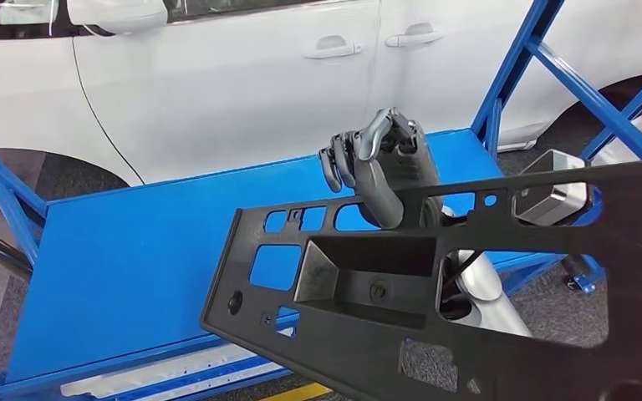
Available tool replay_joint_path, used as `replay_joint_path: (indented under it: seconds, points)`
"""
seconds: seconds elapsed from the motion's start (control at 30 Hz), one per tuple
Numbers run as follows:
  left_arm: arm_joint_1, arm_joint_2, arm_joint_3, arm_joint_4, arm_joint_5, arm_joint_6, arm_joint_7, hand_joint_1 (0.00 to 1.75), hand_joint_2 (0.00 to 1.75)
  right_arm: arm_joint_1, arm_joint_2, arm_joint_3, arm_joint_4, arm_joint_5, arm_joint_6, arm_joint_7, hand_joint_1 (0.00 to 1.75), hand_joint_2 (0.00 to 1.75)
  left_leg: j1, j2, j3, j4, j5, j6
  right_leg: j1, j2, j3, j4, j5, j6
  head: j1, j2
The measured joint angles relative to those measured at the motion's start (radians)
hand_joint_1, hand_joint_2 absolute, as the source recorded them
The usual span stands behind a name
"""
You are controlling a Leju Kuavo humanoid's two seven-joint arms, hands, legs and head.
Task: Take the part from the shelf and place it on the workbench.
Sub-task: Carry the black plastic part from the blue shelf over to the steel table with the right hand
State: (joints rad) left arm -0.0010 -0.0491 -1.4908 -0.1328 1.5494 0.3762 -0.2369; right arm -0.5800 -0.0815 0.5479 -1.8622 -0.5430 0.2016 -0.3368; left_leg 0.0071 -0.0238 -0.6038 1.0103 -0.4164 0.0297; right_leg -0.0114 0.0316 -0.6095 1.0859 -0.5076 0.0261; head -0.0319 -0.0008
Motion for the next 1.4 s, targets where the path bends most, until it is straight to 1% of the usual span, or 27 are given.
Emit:
replay_joint_path:
  seconds: [0.07,0.1,0.13,0.17,0.2,0.27,0.33,0.47,0.53,0.6,0.63,0.67,0.7,0.73,0.8,0.87,0.93,1.0,1.07,1.13,1.17,1.2,1.23,1.3,1.33,1.37,1.4]
  points:
    - [0.001,0.000,0.000,0.000,0.002,0.001,0.000,0.00,1.75,-0.004,0.000,0.000,0.003,-0.005,0.001,0.003,1.75,1.75,-0.001,0.008,-0.003,0.000,0.000,0.005,-0.002,-0.015,-0.061,0.128,-0.066,0.005,0.000,0.000]
    - [0.001,0.000,0.000,0.000,0.002,0.001,0.000,0.00,1.75,-0.004,0.000,0.000,0.005,-0.008,0.002,0.005,1.75,1.75,-0.002,0.012,-0.004,0.002,0.000,0.005,-0.002,-0.018,-0.089,0.186,-0.087,0.006,0.000,0.000]
    - [0.002,0.000,0.000,0.000,0.003,0.001,0.000,0.00,1.75,-0.004,0.000,0.000,0.007,-0.010,0.003,0.006,1.75,1.75,-0.003,0.015,-0.005,0.003,0.000,0.006,-0.002,-0.020,-0.102,0.214,-0.090,0.006,0.000,0.000]
    - [0.002,0.000,0.000,0.000,0.003,0.001,0.000,0.00,1.75,-0.004,0.000,0.000,0.009,-0.011,0.004,0.007,1.75,1.75,-0.003,0.019,-0.005,0.005,-0.001,0.005,-0.002,-0.021,-0.097,0.202,-0.073,0.006,0.000,0.000]
    - [0.002,0.000,0.000,0.000,0.004,0.001,0.000,0.00,1.75,-0.004,0.000,0.000,0.010,-0.012,0.006,0.007,1.75,1.75,-0.003,0.021,-0.005,0.007,-0.002,0.005,-0.002,-0.024,-0.072,0.153,-0.042,0.004,0.000,0.000]
    - [0.003,-0.001,0.000,0.000,0.004,0.001,0.000,0.00,1.75,-0.003,0.002,0.000,0.010,-0.012,0.009,0.008,1.75,1.75,-0.006,0.025,-0.004,0.011,-0.005,0.001,0.002,-0.040,-0.002,0.013,0.017,-0.005,0.000,0.000]
    - [0.003,-0.002,0.001,0.000,0.004,0.002,0.000,0.00,1.75,-0.002,0.005,0.000,0.011,-0.013,0.012,0.007,1.75,1.75,-0.009,0.026,-0.004,0.013,-0.006,-0.008,0.007,-0.048,0.030,-0.060,0.039,-0.014,0.000,0.000]
    - [0.004,-0.001,0.001,0.000,0.004,0.002,-0.001,0.00,1.75,0.000,0.010,0.000,0.011,-0.013,0.012,0.008,1.75,1.75,-0.009,0.027,-0.009,0.025,-0.017,-0.031,0.002,-0.031,0.029,-0.072,0.050,-0.033,0.000,0.000]
    - [0.001,0.000,0.002,0.000,0.003,-0.002,-0.003,0.00,1.75,0.003,0.016,0.000,0.011,-0.013,0.011,0.010,1.75,1.75,-0.008,0.019,-0.047,0.108,-0.070,-0.041,-0.002,-0.023,0.031,-0.078,0.057,-0.041,0.000,0.000]
    - [-0.004,0.000,0.002,0.000,0.001,-0.005,-0.004,0.00,1.75,0.010,0.019,0.000,0.011,-0.013,0.010,0.015,1.75,1.75,-0.007,0.014,-0.108,0.242,-0.132,-0.048,-0.002,-0.012,0.029,-0.077,0.058,-0.043,0.000,0.000]
    - [-0.006,0.001,0.002,0.000,0.000,-0.006,-0.004,0.00,1.75,0.013,0.019,0.000,0.011,-0.014,0.011,0.018,1.75,1.75,-0.006,0.014,-0.128,0.287,-0.143,-0.049,-0.001,-0.004,0.029,-0.076,0.058,-0.043,0.000,0.000]
    - [-0.007,0.001,0.002,0.000,-0.001,-0.008,-0.003,0.00,1.75,0.016,0.019,-0.001,0.012,-0.015,0.011,0.020,1.75,1.75,-0.005,0.013,-0.132,0.297,-0.135,-0.050,-0.001,0.007,0.030,-0.076,0.058,-0.043,0.000,0.000]
    - [-0.007,0.001,0.002,0.000,-0.002,-0.009,-0.002,0.00,1.75,0.018,0.019,-0.001,0.012,-0.016,0.012,0.023,1.75,1.75,-0.004,0.009,-0.115,0.264,-0.108,-0.049,-0.002,0.019,0.031,-0.075,0.058,-0.042,0.000,0.000]
    - [-0.006,0.001,0.002,0.000,-0.003,-0.011,-0.001,0.00,1.75,0.018,0.019,-0.002,0.012,-0.016,0.012,0.025,1.75,1.75,-0.001,-0.003,-0.083,0.198,-0.071,-0.047,-0.002,0.033,0.032,-0.073,0.058,-0.041,0.000,0.000]
    - [-0.005,0.002,0.002,0.000,-0.004,-0.014,0.001,0.00,1.75,0.018,0.021,-0.003,0.012,-0.018,0.012,0.028,1.75,1.75,0.004,-0.045,-0.018,0.066,-0.021,-0.042,0.000,0.059,0.029,-0.069,0.056,-0.034,0.000,0.000]
    - [-0.006,0.002,0.002,0.000,-0.006,-0.016,0.006,0.00,1.75,0.019,0.022,-0.005,0.012,-0.020,0.012,0.030,1.75,1.75,0.004,-0.062,0.005,0.017,-0.015,-0.034,-0.001,0.082,0.021,-0.067,0.057,-0.021,0.000,0.000]
    - [-0.007,0.003,0.002,0.000,-0.010,-0.018,0.012,0.00,1.75,0.022,0.022,-0.010,0.011,-0.022,0.012,0.031,1.75,1.75,0.004,-0.040,0.006,0.011,-0.011,-0.022,-0.005,0.095,0.015,-0.067,0.059,-0.007,0.000,0.000]
    - [-0.005,0.002,0.002,0.000,-0.015,-0.020,0.017,0.00,1.75,0.024,0.021,-0.017,0.009,-0.024,0.011,0.032,1.75,1.75,0.005,-0.015,0.007,0.003,-0.007,-0.008,-0.003,0.059,-0.004,-0.032,0.036,0.003,0.000,0.000]
    - [-0.002,0.002,0.002,0.000,-0.018,-0.020,0.018,0.00,1.75,0.025,0.021,-0.022,0.007,-0.025,0.009,0.034,1.75,1.75,0.003,0.010,0.007,0.000,-0.008,0.002,-0.001,0.002,-0.056,0.075,-0.024,0.008,0.000,0.000]
    - [-0.001,0.002,0.002,0.000,-0.021,-0.020,0.021,0.00,1.75,0.030,0.021,-0.025,0.006,-0.025,0.004,0.037,1.75,1.75,-0.001,0.035,0.005,0.001,-0.010,0.005,-0.002,-0.018,-0.112,0.191,-0.069,0.012,0.000,0.000]
    - [0.000,0.002,0.002,0.000,-0.022,-0.020,0.023,0.00,1.75,0.032,0.021,-0.026,0.006,-0.025,0.001,0.039,1.75,1.75,-0.003,0.048,0.005,0.002,-0.011,0.006,-0.002,-0.022,-0.121,0.210,-0.068,0.013,0.000,0.000]
    - [0.001,0.002,0.002,0.000,-0.022,-0.020,0.025,0.00,1.75,0.033,0.020,-0.027,0.006,-0.025,-0.001,0.040,1.75,1.75,-0.004,0.060,0.005,0.003,-0.012,0.006,-0.002,-0.026,-0.110,0.191,-0.050,0.011,0.000,0.000]
    - [0.002,0.002,0.002,0.000,-0.022,-0.020,0.026,0.00,1.75,0.033,0.020,-0.028,0.005,-0.025,-0.002,0.041,1.75,1.75,-0.006,0.071,0.005,0.004,-0.014,0.005,-0.001,-0.035,-0.078,0.131,-0.018,0.008,0.000,0.000]
    - [0.004,0.001,0.002,0.000,-0.022,-0.020,0.027,0.00,1.75,0.033,0.020,-0.030,0.002,-0.025,-0.002,0.041,1.75,1.75,-0.011,0.089,0.008,0.008,-0.018,0.001,0.009,-0.077,-0.007,-0.007,0.031,-0.008,0.000,0.000]
    - [0.005,0.000,0.002,0.000,-0.023,-0.020,0.027,0.00,1.75,0.033,0.020,-0.031,0.000,-0.025,-0.001,0.042,1.75,1.75,-0.014,0.096,0.009,0.010,-0.020,-0.003,0.014,-0.091,0.015,-0.052,0.043,-0.015,0.000,0.000]
    - [0.005,0.000,0.002,0.000,-0.023,-0.020,0.027,0.00,1.75,0.033,0.020,-0.032,-0.002,-0.025,-0.001,0.042,1.75,1.75,-0.015,0.103,0.011,0.010,-0.021,-0.007,0.018,-0.097,0.022,-0.069,0.046,-0.021,0.000,0.000]
    - [0.006,0.000,0.002,0.000,-0.023,-0.020,0.027,0.00,1.75,0.033,0.020,-0.033,-0.002,-0.025,-0.001,0.042,1.75,1.75,-0.016,0.110,0.012,0.009,-0.021,-0.012,0.019,-0.086,0.020,-0.070,0.048,-0.024,0.000,0.000]
